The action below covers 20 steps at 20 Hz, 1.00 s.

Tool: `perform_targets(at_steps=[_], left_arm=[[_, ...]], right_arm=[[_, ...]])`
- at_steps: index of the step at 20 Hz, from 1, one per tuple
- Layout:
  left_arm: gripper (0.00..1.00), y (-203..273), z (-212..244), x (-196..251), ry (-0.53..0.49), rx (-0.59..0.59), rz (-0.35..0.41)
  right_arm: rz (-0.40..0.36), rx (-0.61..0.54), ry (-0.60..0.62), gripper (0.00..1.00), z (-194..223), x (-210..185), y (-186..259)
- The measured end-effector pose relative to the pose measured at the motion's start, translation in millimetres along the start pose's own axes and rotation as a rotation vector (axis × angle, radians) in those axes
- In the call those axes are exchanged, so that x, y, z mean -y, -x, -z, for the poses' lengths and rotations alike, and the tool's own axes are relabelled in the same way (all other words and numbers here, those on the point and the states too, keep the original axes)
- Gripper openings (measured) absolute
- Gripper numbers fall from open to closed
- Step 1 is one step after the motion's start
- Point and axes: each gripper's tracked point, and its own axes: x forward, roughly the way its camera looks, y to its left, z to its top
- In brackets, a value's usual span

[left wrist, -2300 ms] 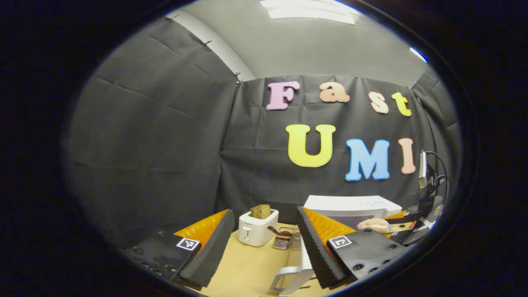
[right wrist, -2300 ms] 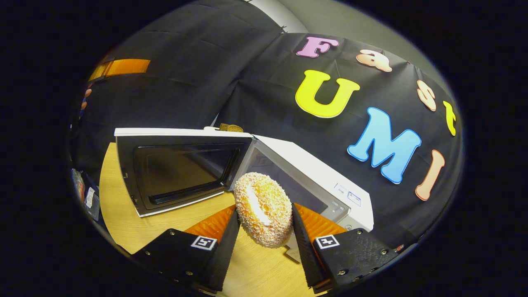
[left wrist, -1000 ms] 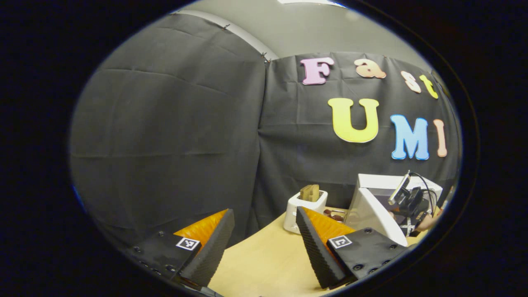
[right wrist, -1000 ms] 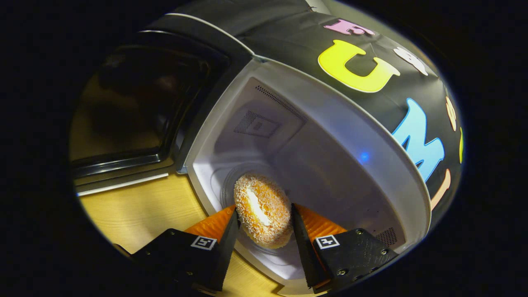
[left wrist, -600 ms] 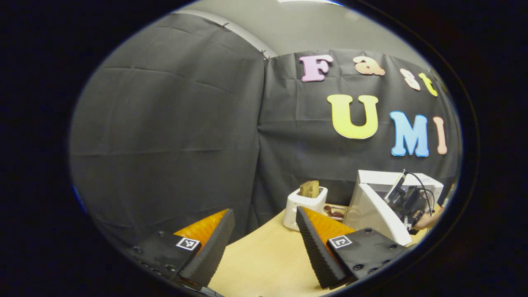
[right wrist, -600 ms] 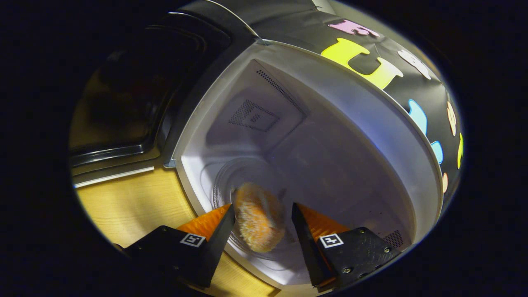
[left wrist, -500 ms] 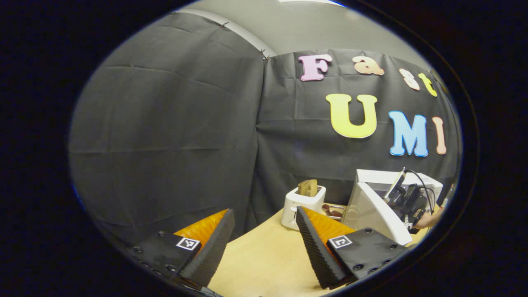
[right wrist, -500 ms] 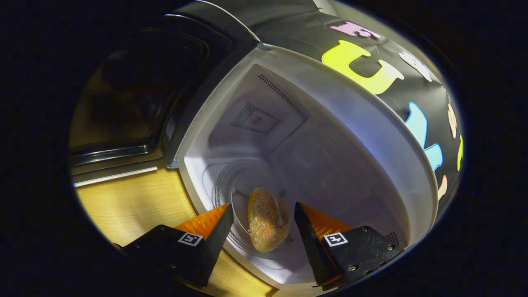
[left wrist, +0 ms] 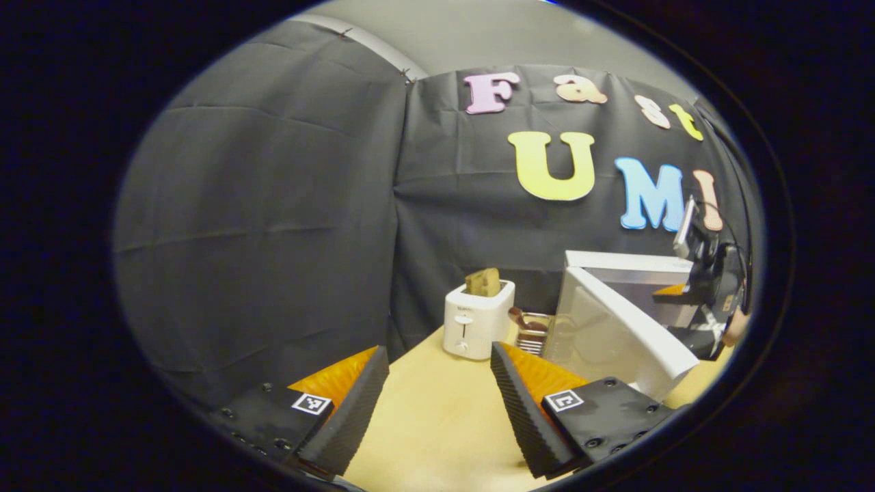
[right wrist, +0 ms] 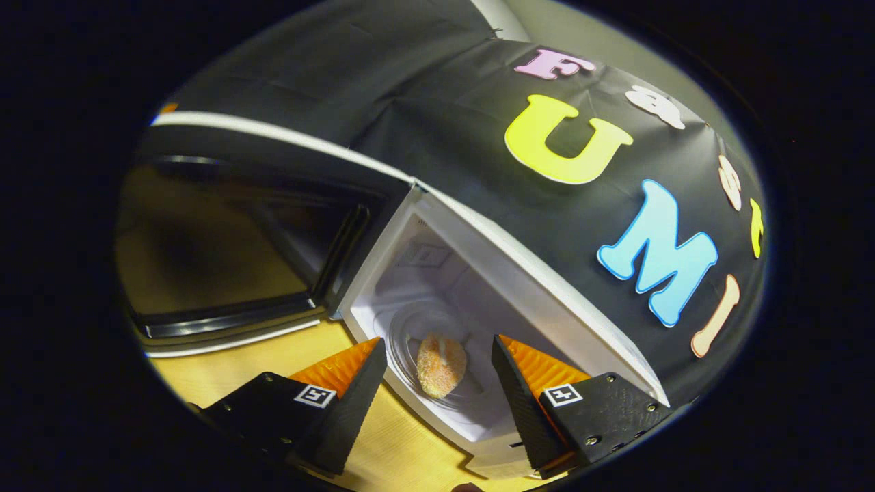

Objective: Open the microwave oven with the left hand, put the food in, and close the microwave oven.

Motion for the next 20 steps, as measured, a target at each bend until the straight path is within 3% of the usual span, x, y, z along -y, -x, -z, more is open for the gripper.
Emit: perform_targets(at_steps=[3, 7, 8, 9, 11, 12, 13, 15, 16, 17, 20], left_arm=[[0.97, 5, 19, 16, -0.013, -0.033, 0.049], [0.54, 14, 42, 33, -0.019, -0.070, 0.101], [0.39, 21, 49, 39, -0.011, -0.083, 0.120], [0.41, 22, 56, 45, -0.002, -0.096, 0.142], [0.31, 23, 67, 57, 0.019, -0.124, 0.159], [0.11, 22, 68, 58, 0.014, -0.123, 0.152], [0.06, 18, 66, 64, 0.013, -0.124, 0.172], [0.11, 32, 70, 79, -0.005, -0.128, 0.202], [0.11, 35, 69, 86, -0.016, -0.126, 0.215], [0.11, 26, 63, 83, -0.047, -0.113, 0.177], [0.07, 42, 66, 100, -0.043, -0.119, 0.221]], right_arm=[[0.019, 0.051, -0.076, 0.95, -21, 12, 31], [0.061, 0.096, -0.128, 0.94, -40, 35, 67], [0.069, 0.104, -0.137, 0.94, -43, 40, 75], [0.078, 0.110, -0.148, 0.94, -44, 44, 83], [0.100, 0.123, -0.178, 0.94, -46, 54, 102], [0.110, 0.127, -0.197, 0.94, -46, 59, 112], [0.120, 0.130, -0.216, 0.94, -44, 63, 120], [0.135, 0.122, -0.256, 0.94, -38, 71, 139], [0.144, 0.120, -0.270, 0.94, -35, 74, 146], [0.157, 0.116, -0.282, 0.94, -31, 80, 155], [0.187, 0.097, -0.308, 0.95, -17, 91, 176]])
